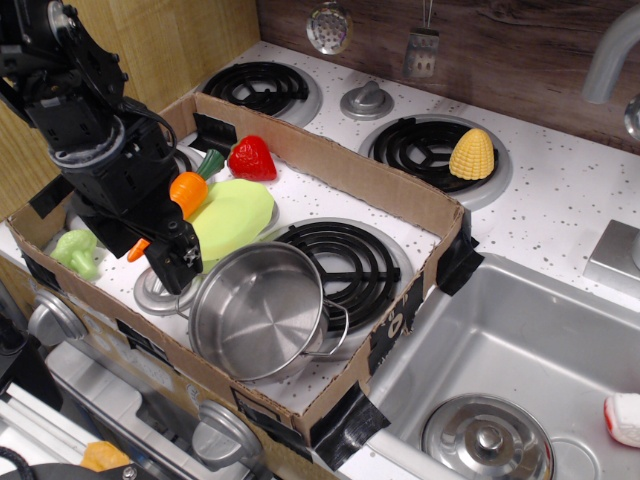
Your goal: Take carrot off plate
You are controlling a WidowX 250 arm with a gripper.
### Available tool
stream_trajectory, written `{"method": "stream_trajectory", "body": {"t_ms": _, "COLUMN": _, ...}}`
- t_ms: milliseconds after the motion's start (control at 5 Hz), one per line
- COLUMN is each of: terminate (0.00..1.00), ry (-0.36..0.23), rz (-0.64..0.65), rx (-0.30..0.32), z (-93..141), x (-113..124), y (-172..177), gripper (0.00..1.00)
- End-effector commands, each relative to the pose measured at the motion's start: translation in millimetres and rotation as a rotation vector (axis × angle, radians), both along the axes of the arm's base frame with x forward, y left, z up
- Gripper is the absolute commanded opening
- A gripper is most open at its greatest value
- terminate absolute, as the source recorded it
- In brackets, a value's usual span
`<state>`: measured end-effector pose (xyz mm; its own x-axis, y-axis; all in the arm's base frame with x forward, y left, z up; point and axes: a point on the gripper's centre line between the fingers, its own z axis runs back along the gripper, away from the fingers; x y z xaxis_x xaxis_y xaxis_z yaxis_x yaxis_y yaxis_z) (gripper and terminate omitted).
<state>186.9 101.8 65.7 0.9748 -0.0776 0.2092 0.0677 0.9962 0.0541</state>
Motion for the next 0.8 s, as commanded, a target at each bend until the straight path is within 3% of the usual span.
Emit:
{"method": "stream_trajectory", "body": {"t_ms": 0, "terminate": 0.00, "ry": 0.000, "rz": 0.000, "rx": 0.000, "z": 0, "x": 0, "y": 0, "gripper": 1.00}}
{"method": "stream_trajectory", "body": {"t_ms": 400, "terminate": 0.00, "ry": -0.002, "rz": 0.186, "rx": 0.024, "z": 23, "x": 30, "y": 14, "gripper": 1.00}}
{"method": "stream_trajectory", "body": {"t_ms": 600, "terminate": 0.00, "ry": -0.009, "rz": 0.196, "rx": 0.036, "z": 26, "x": 48, "y": 30, "gripper": 1.00}}
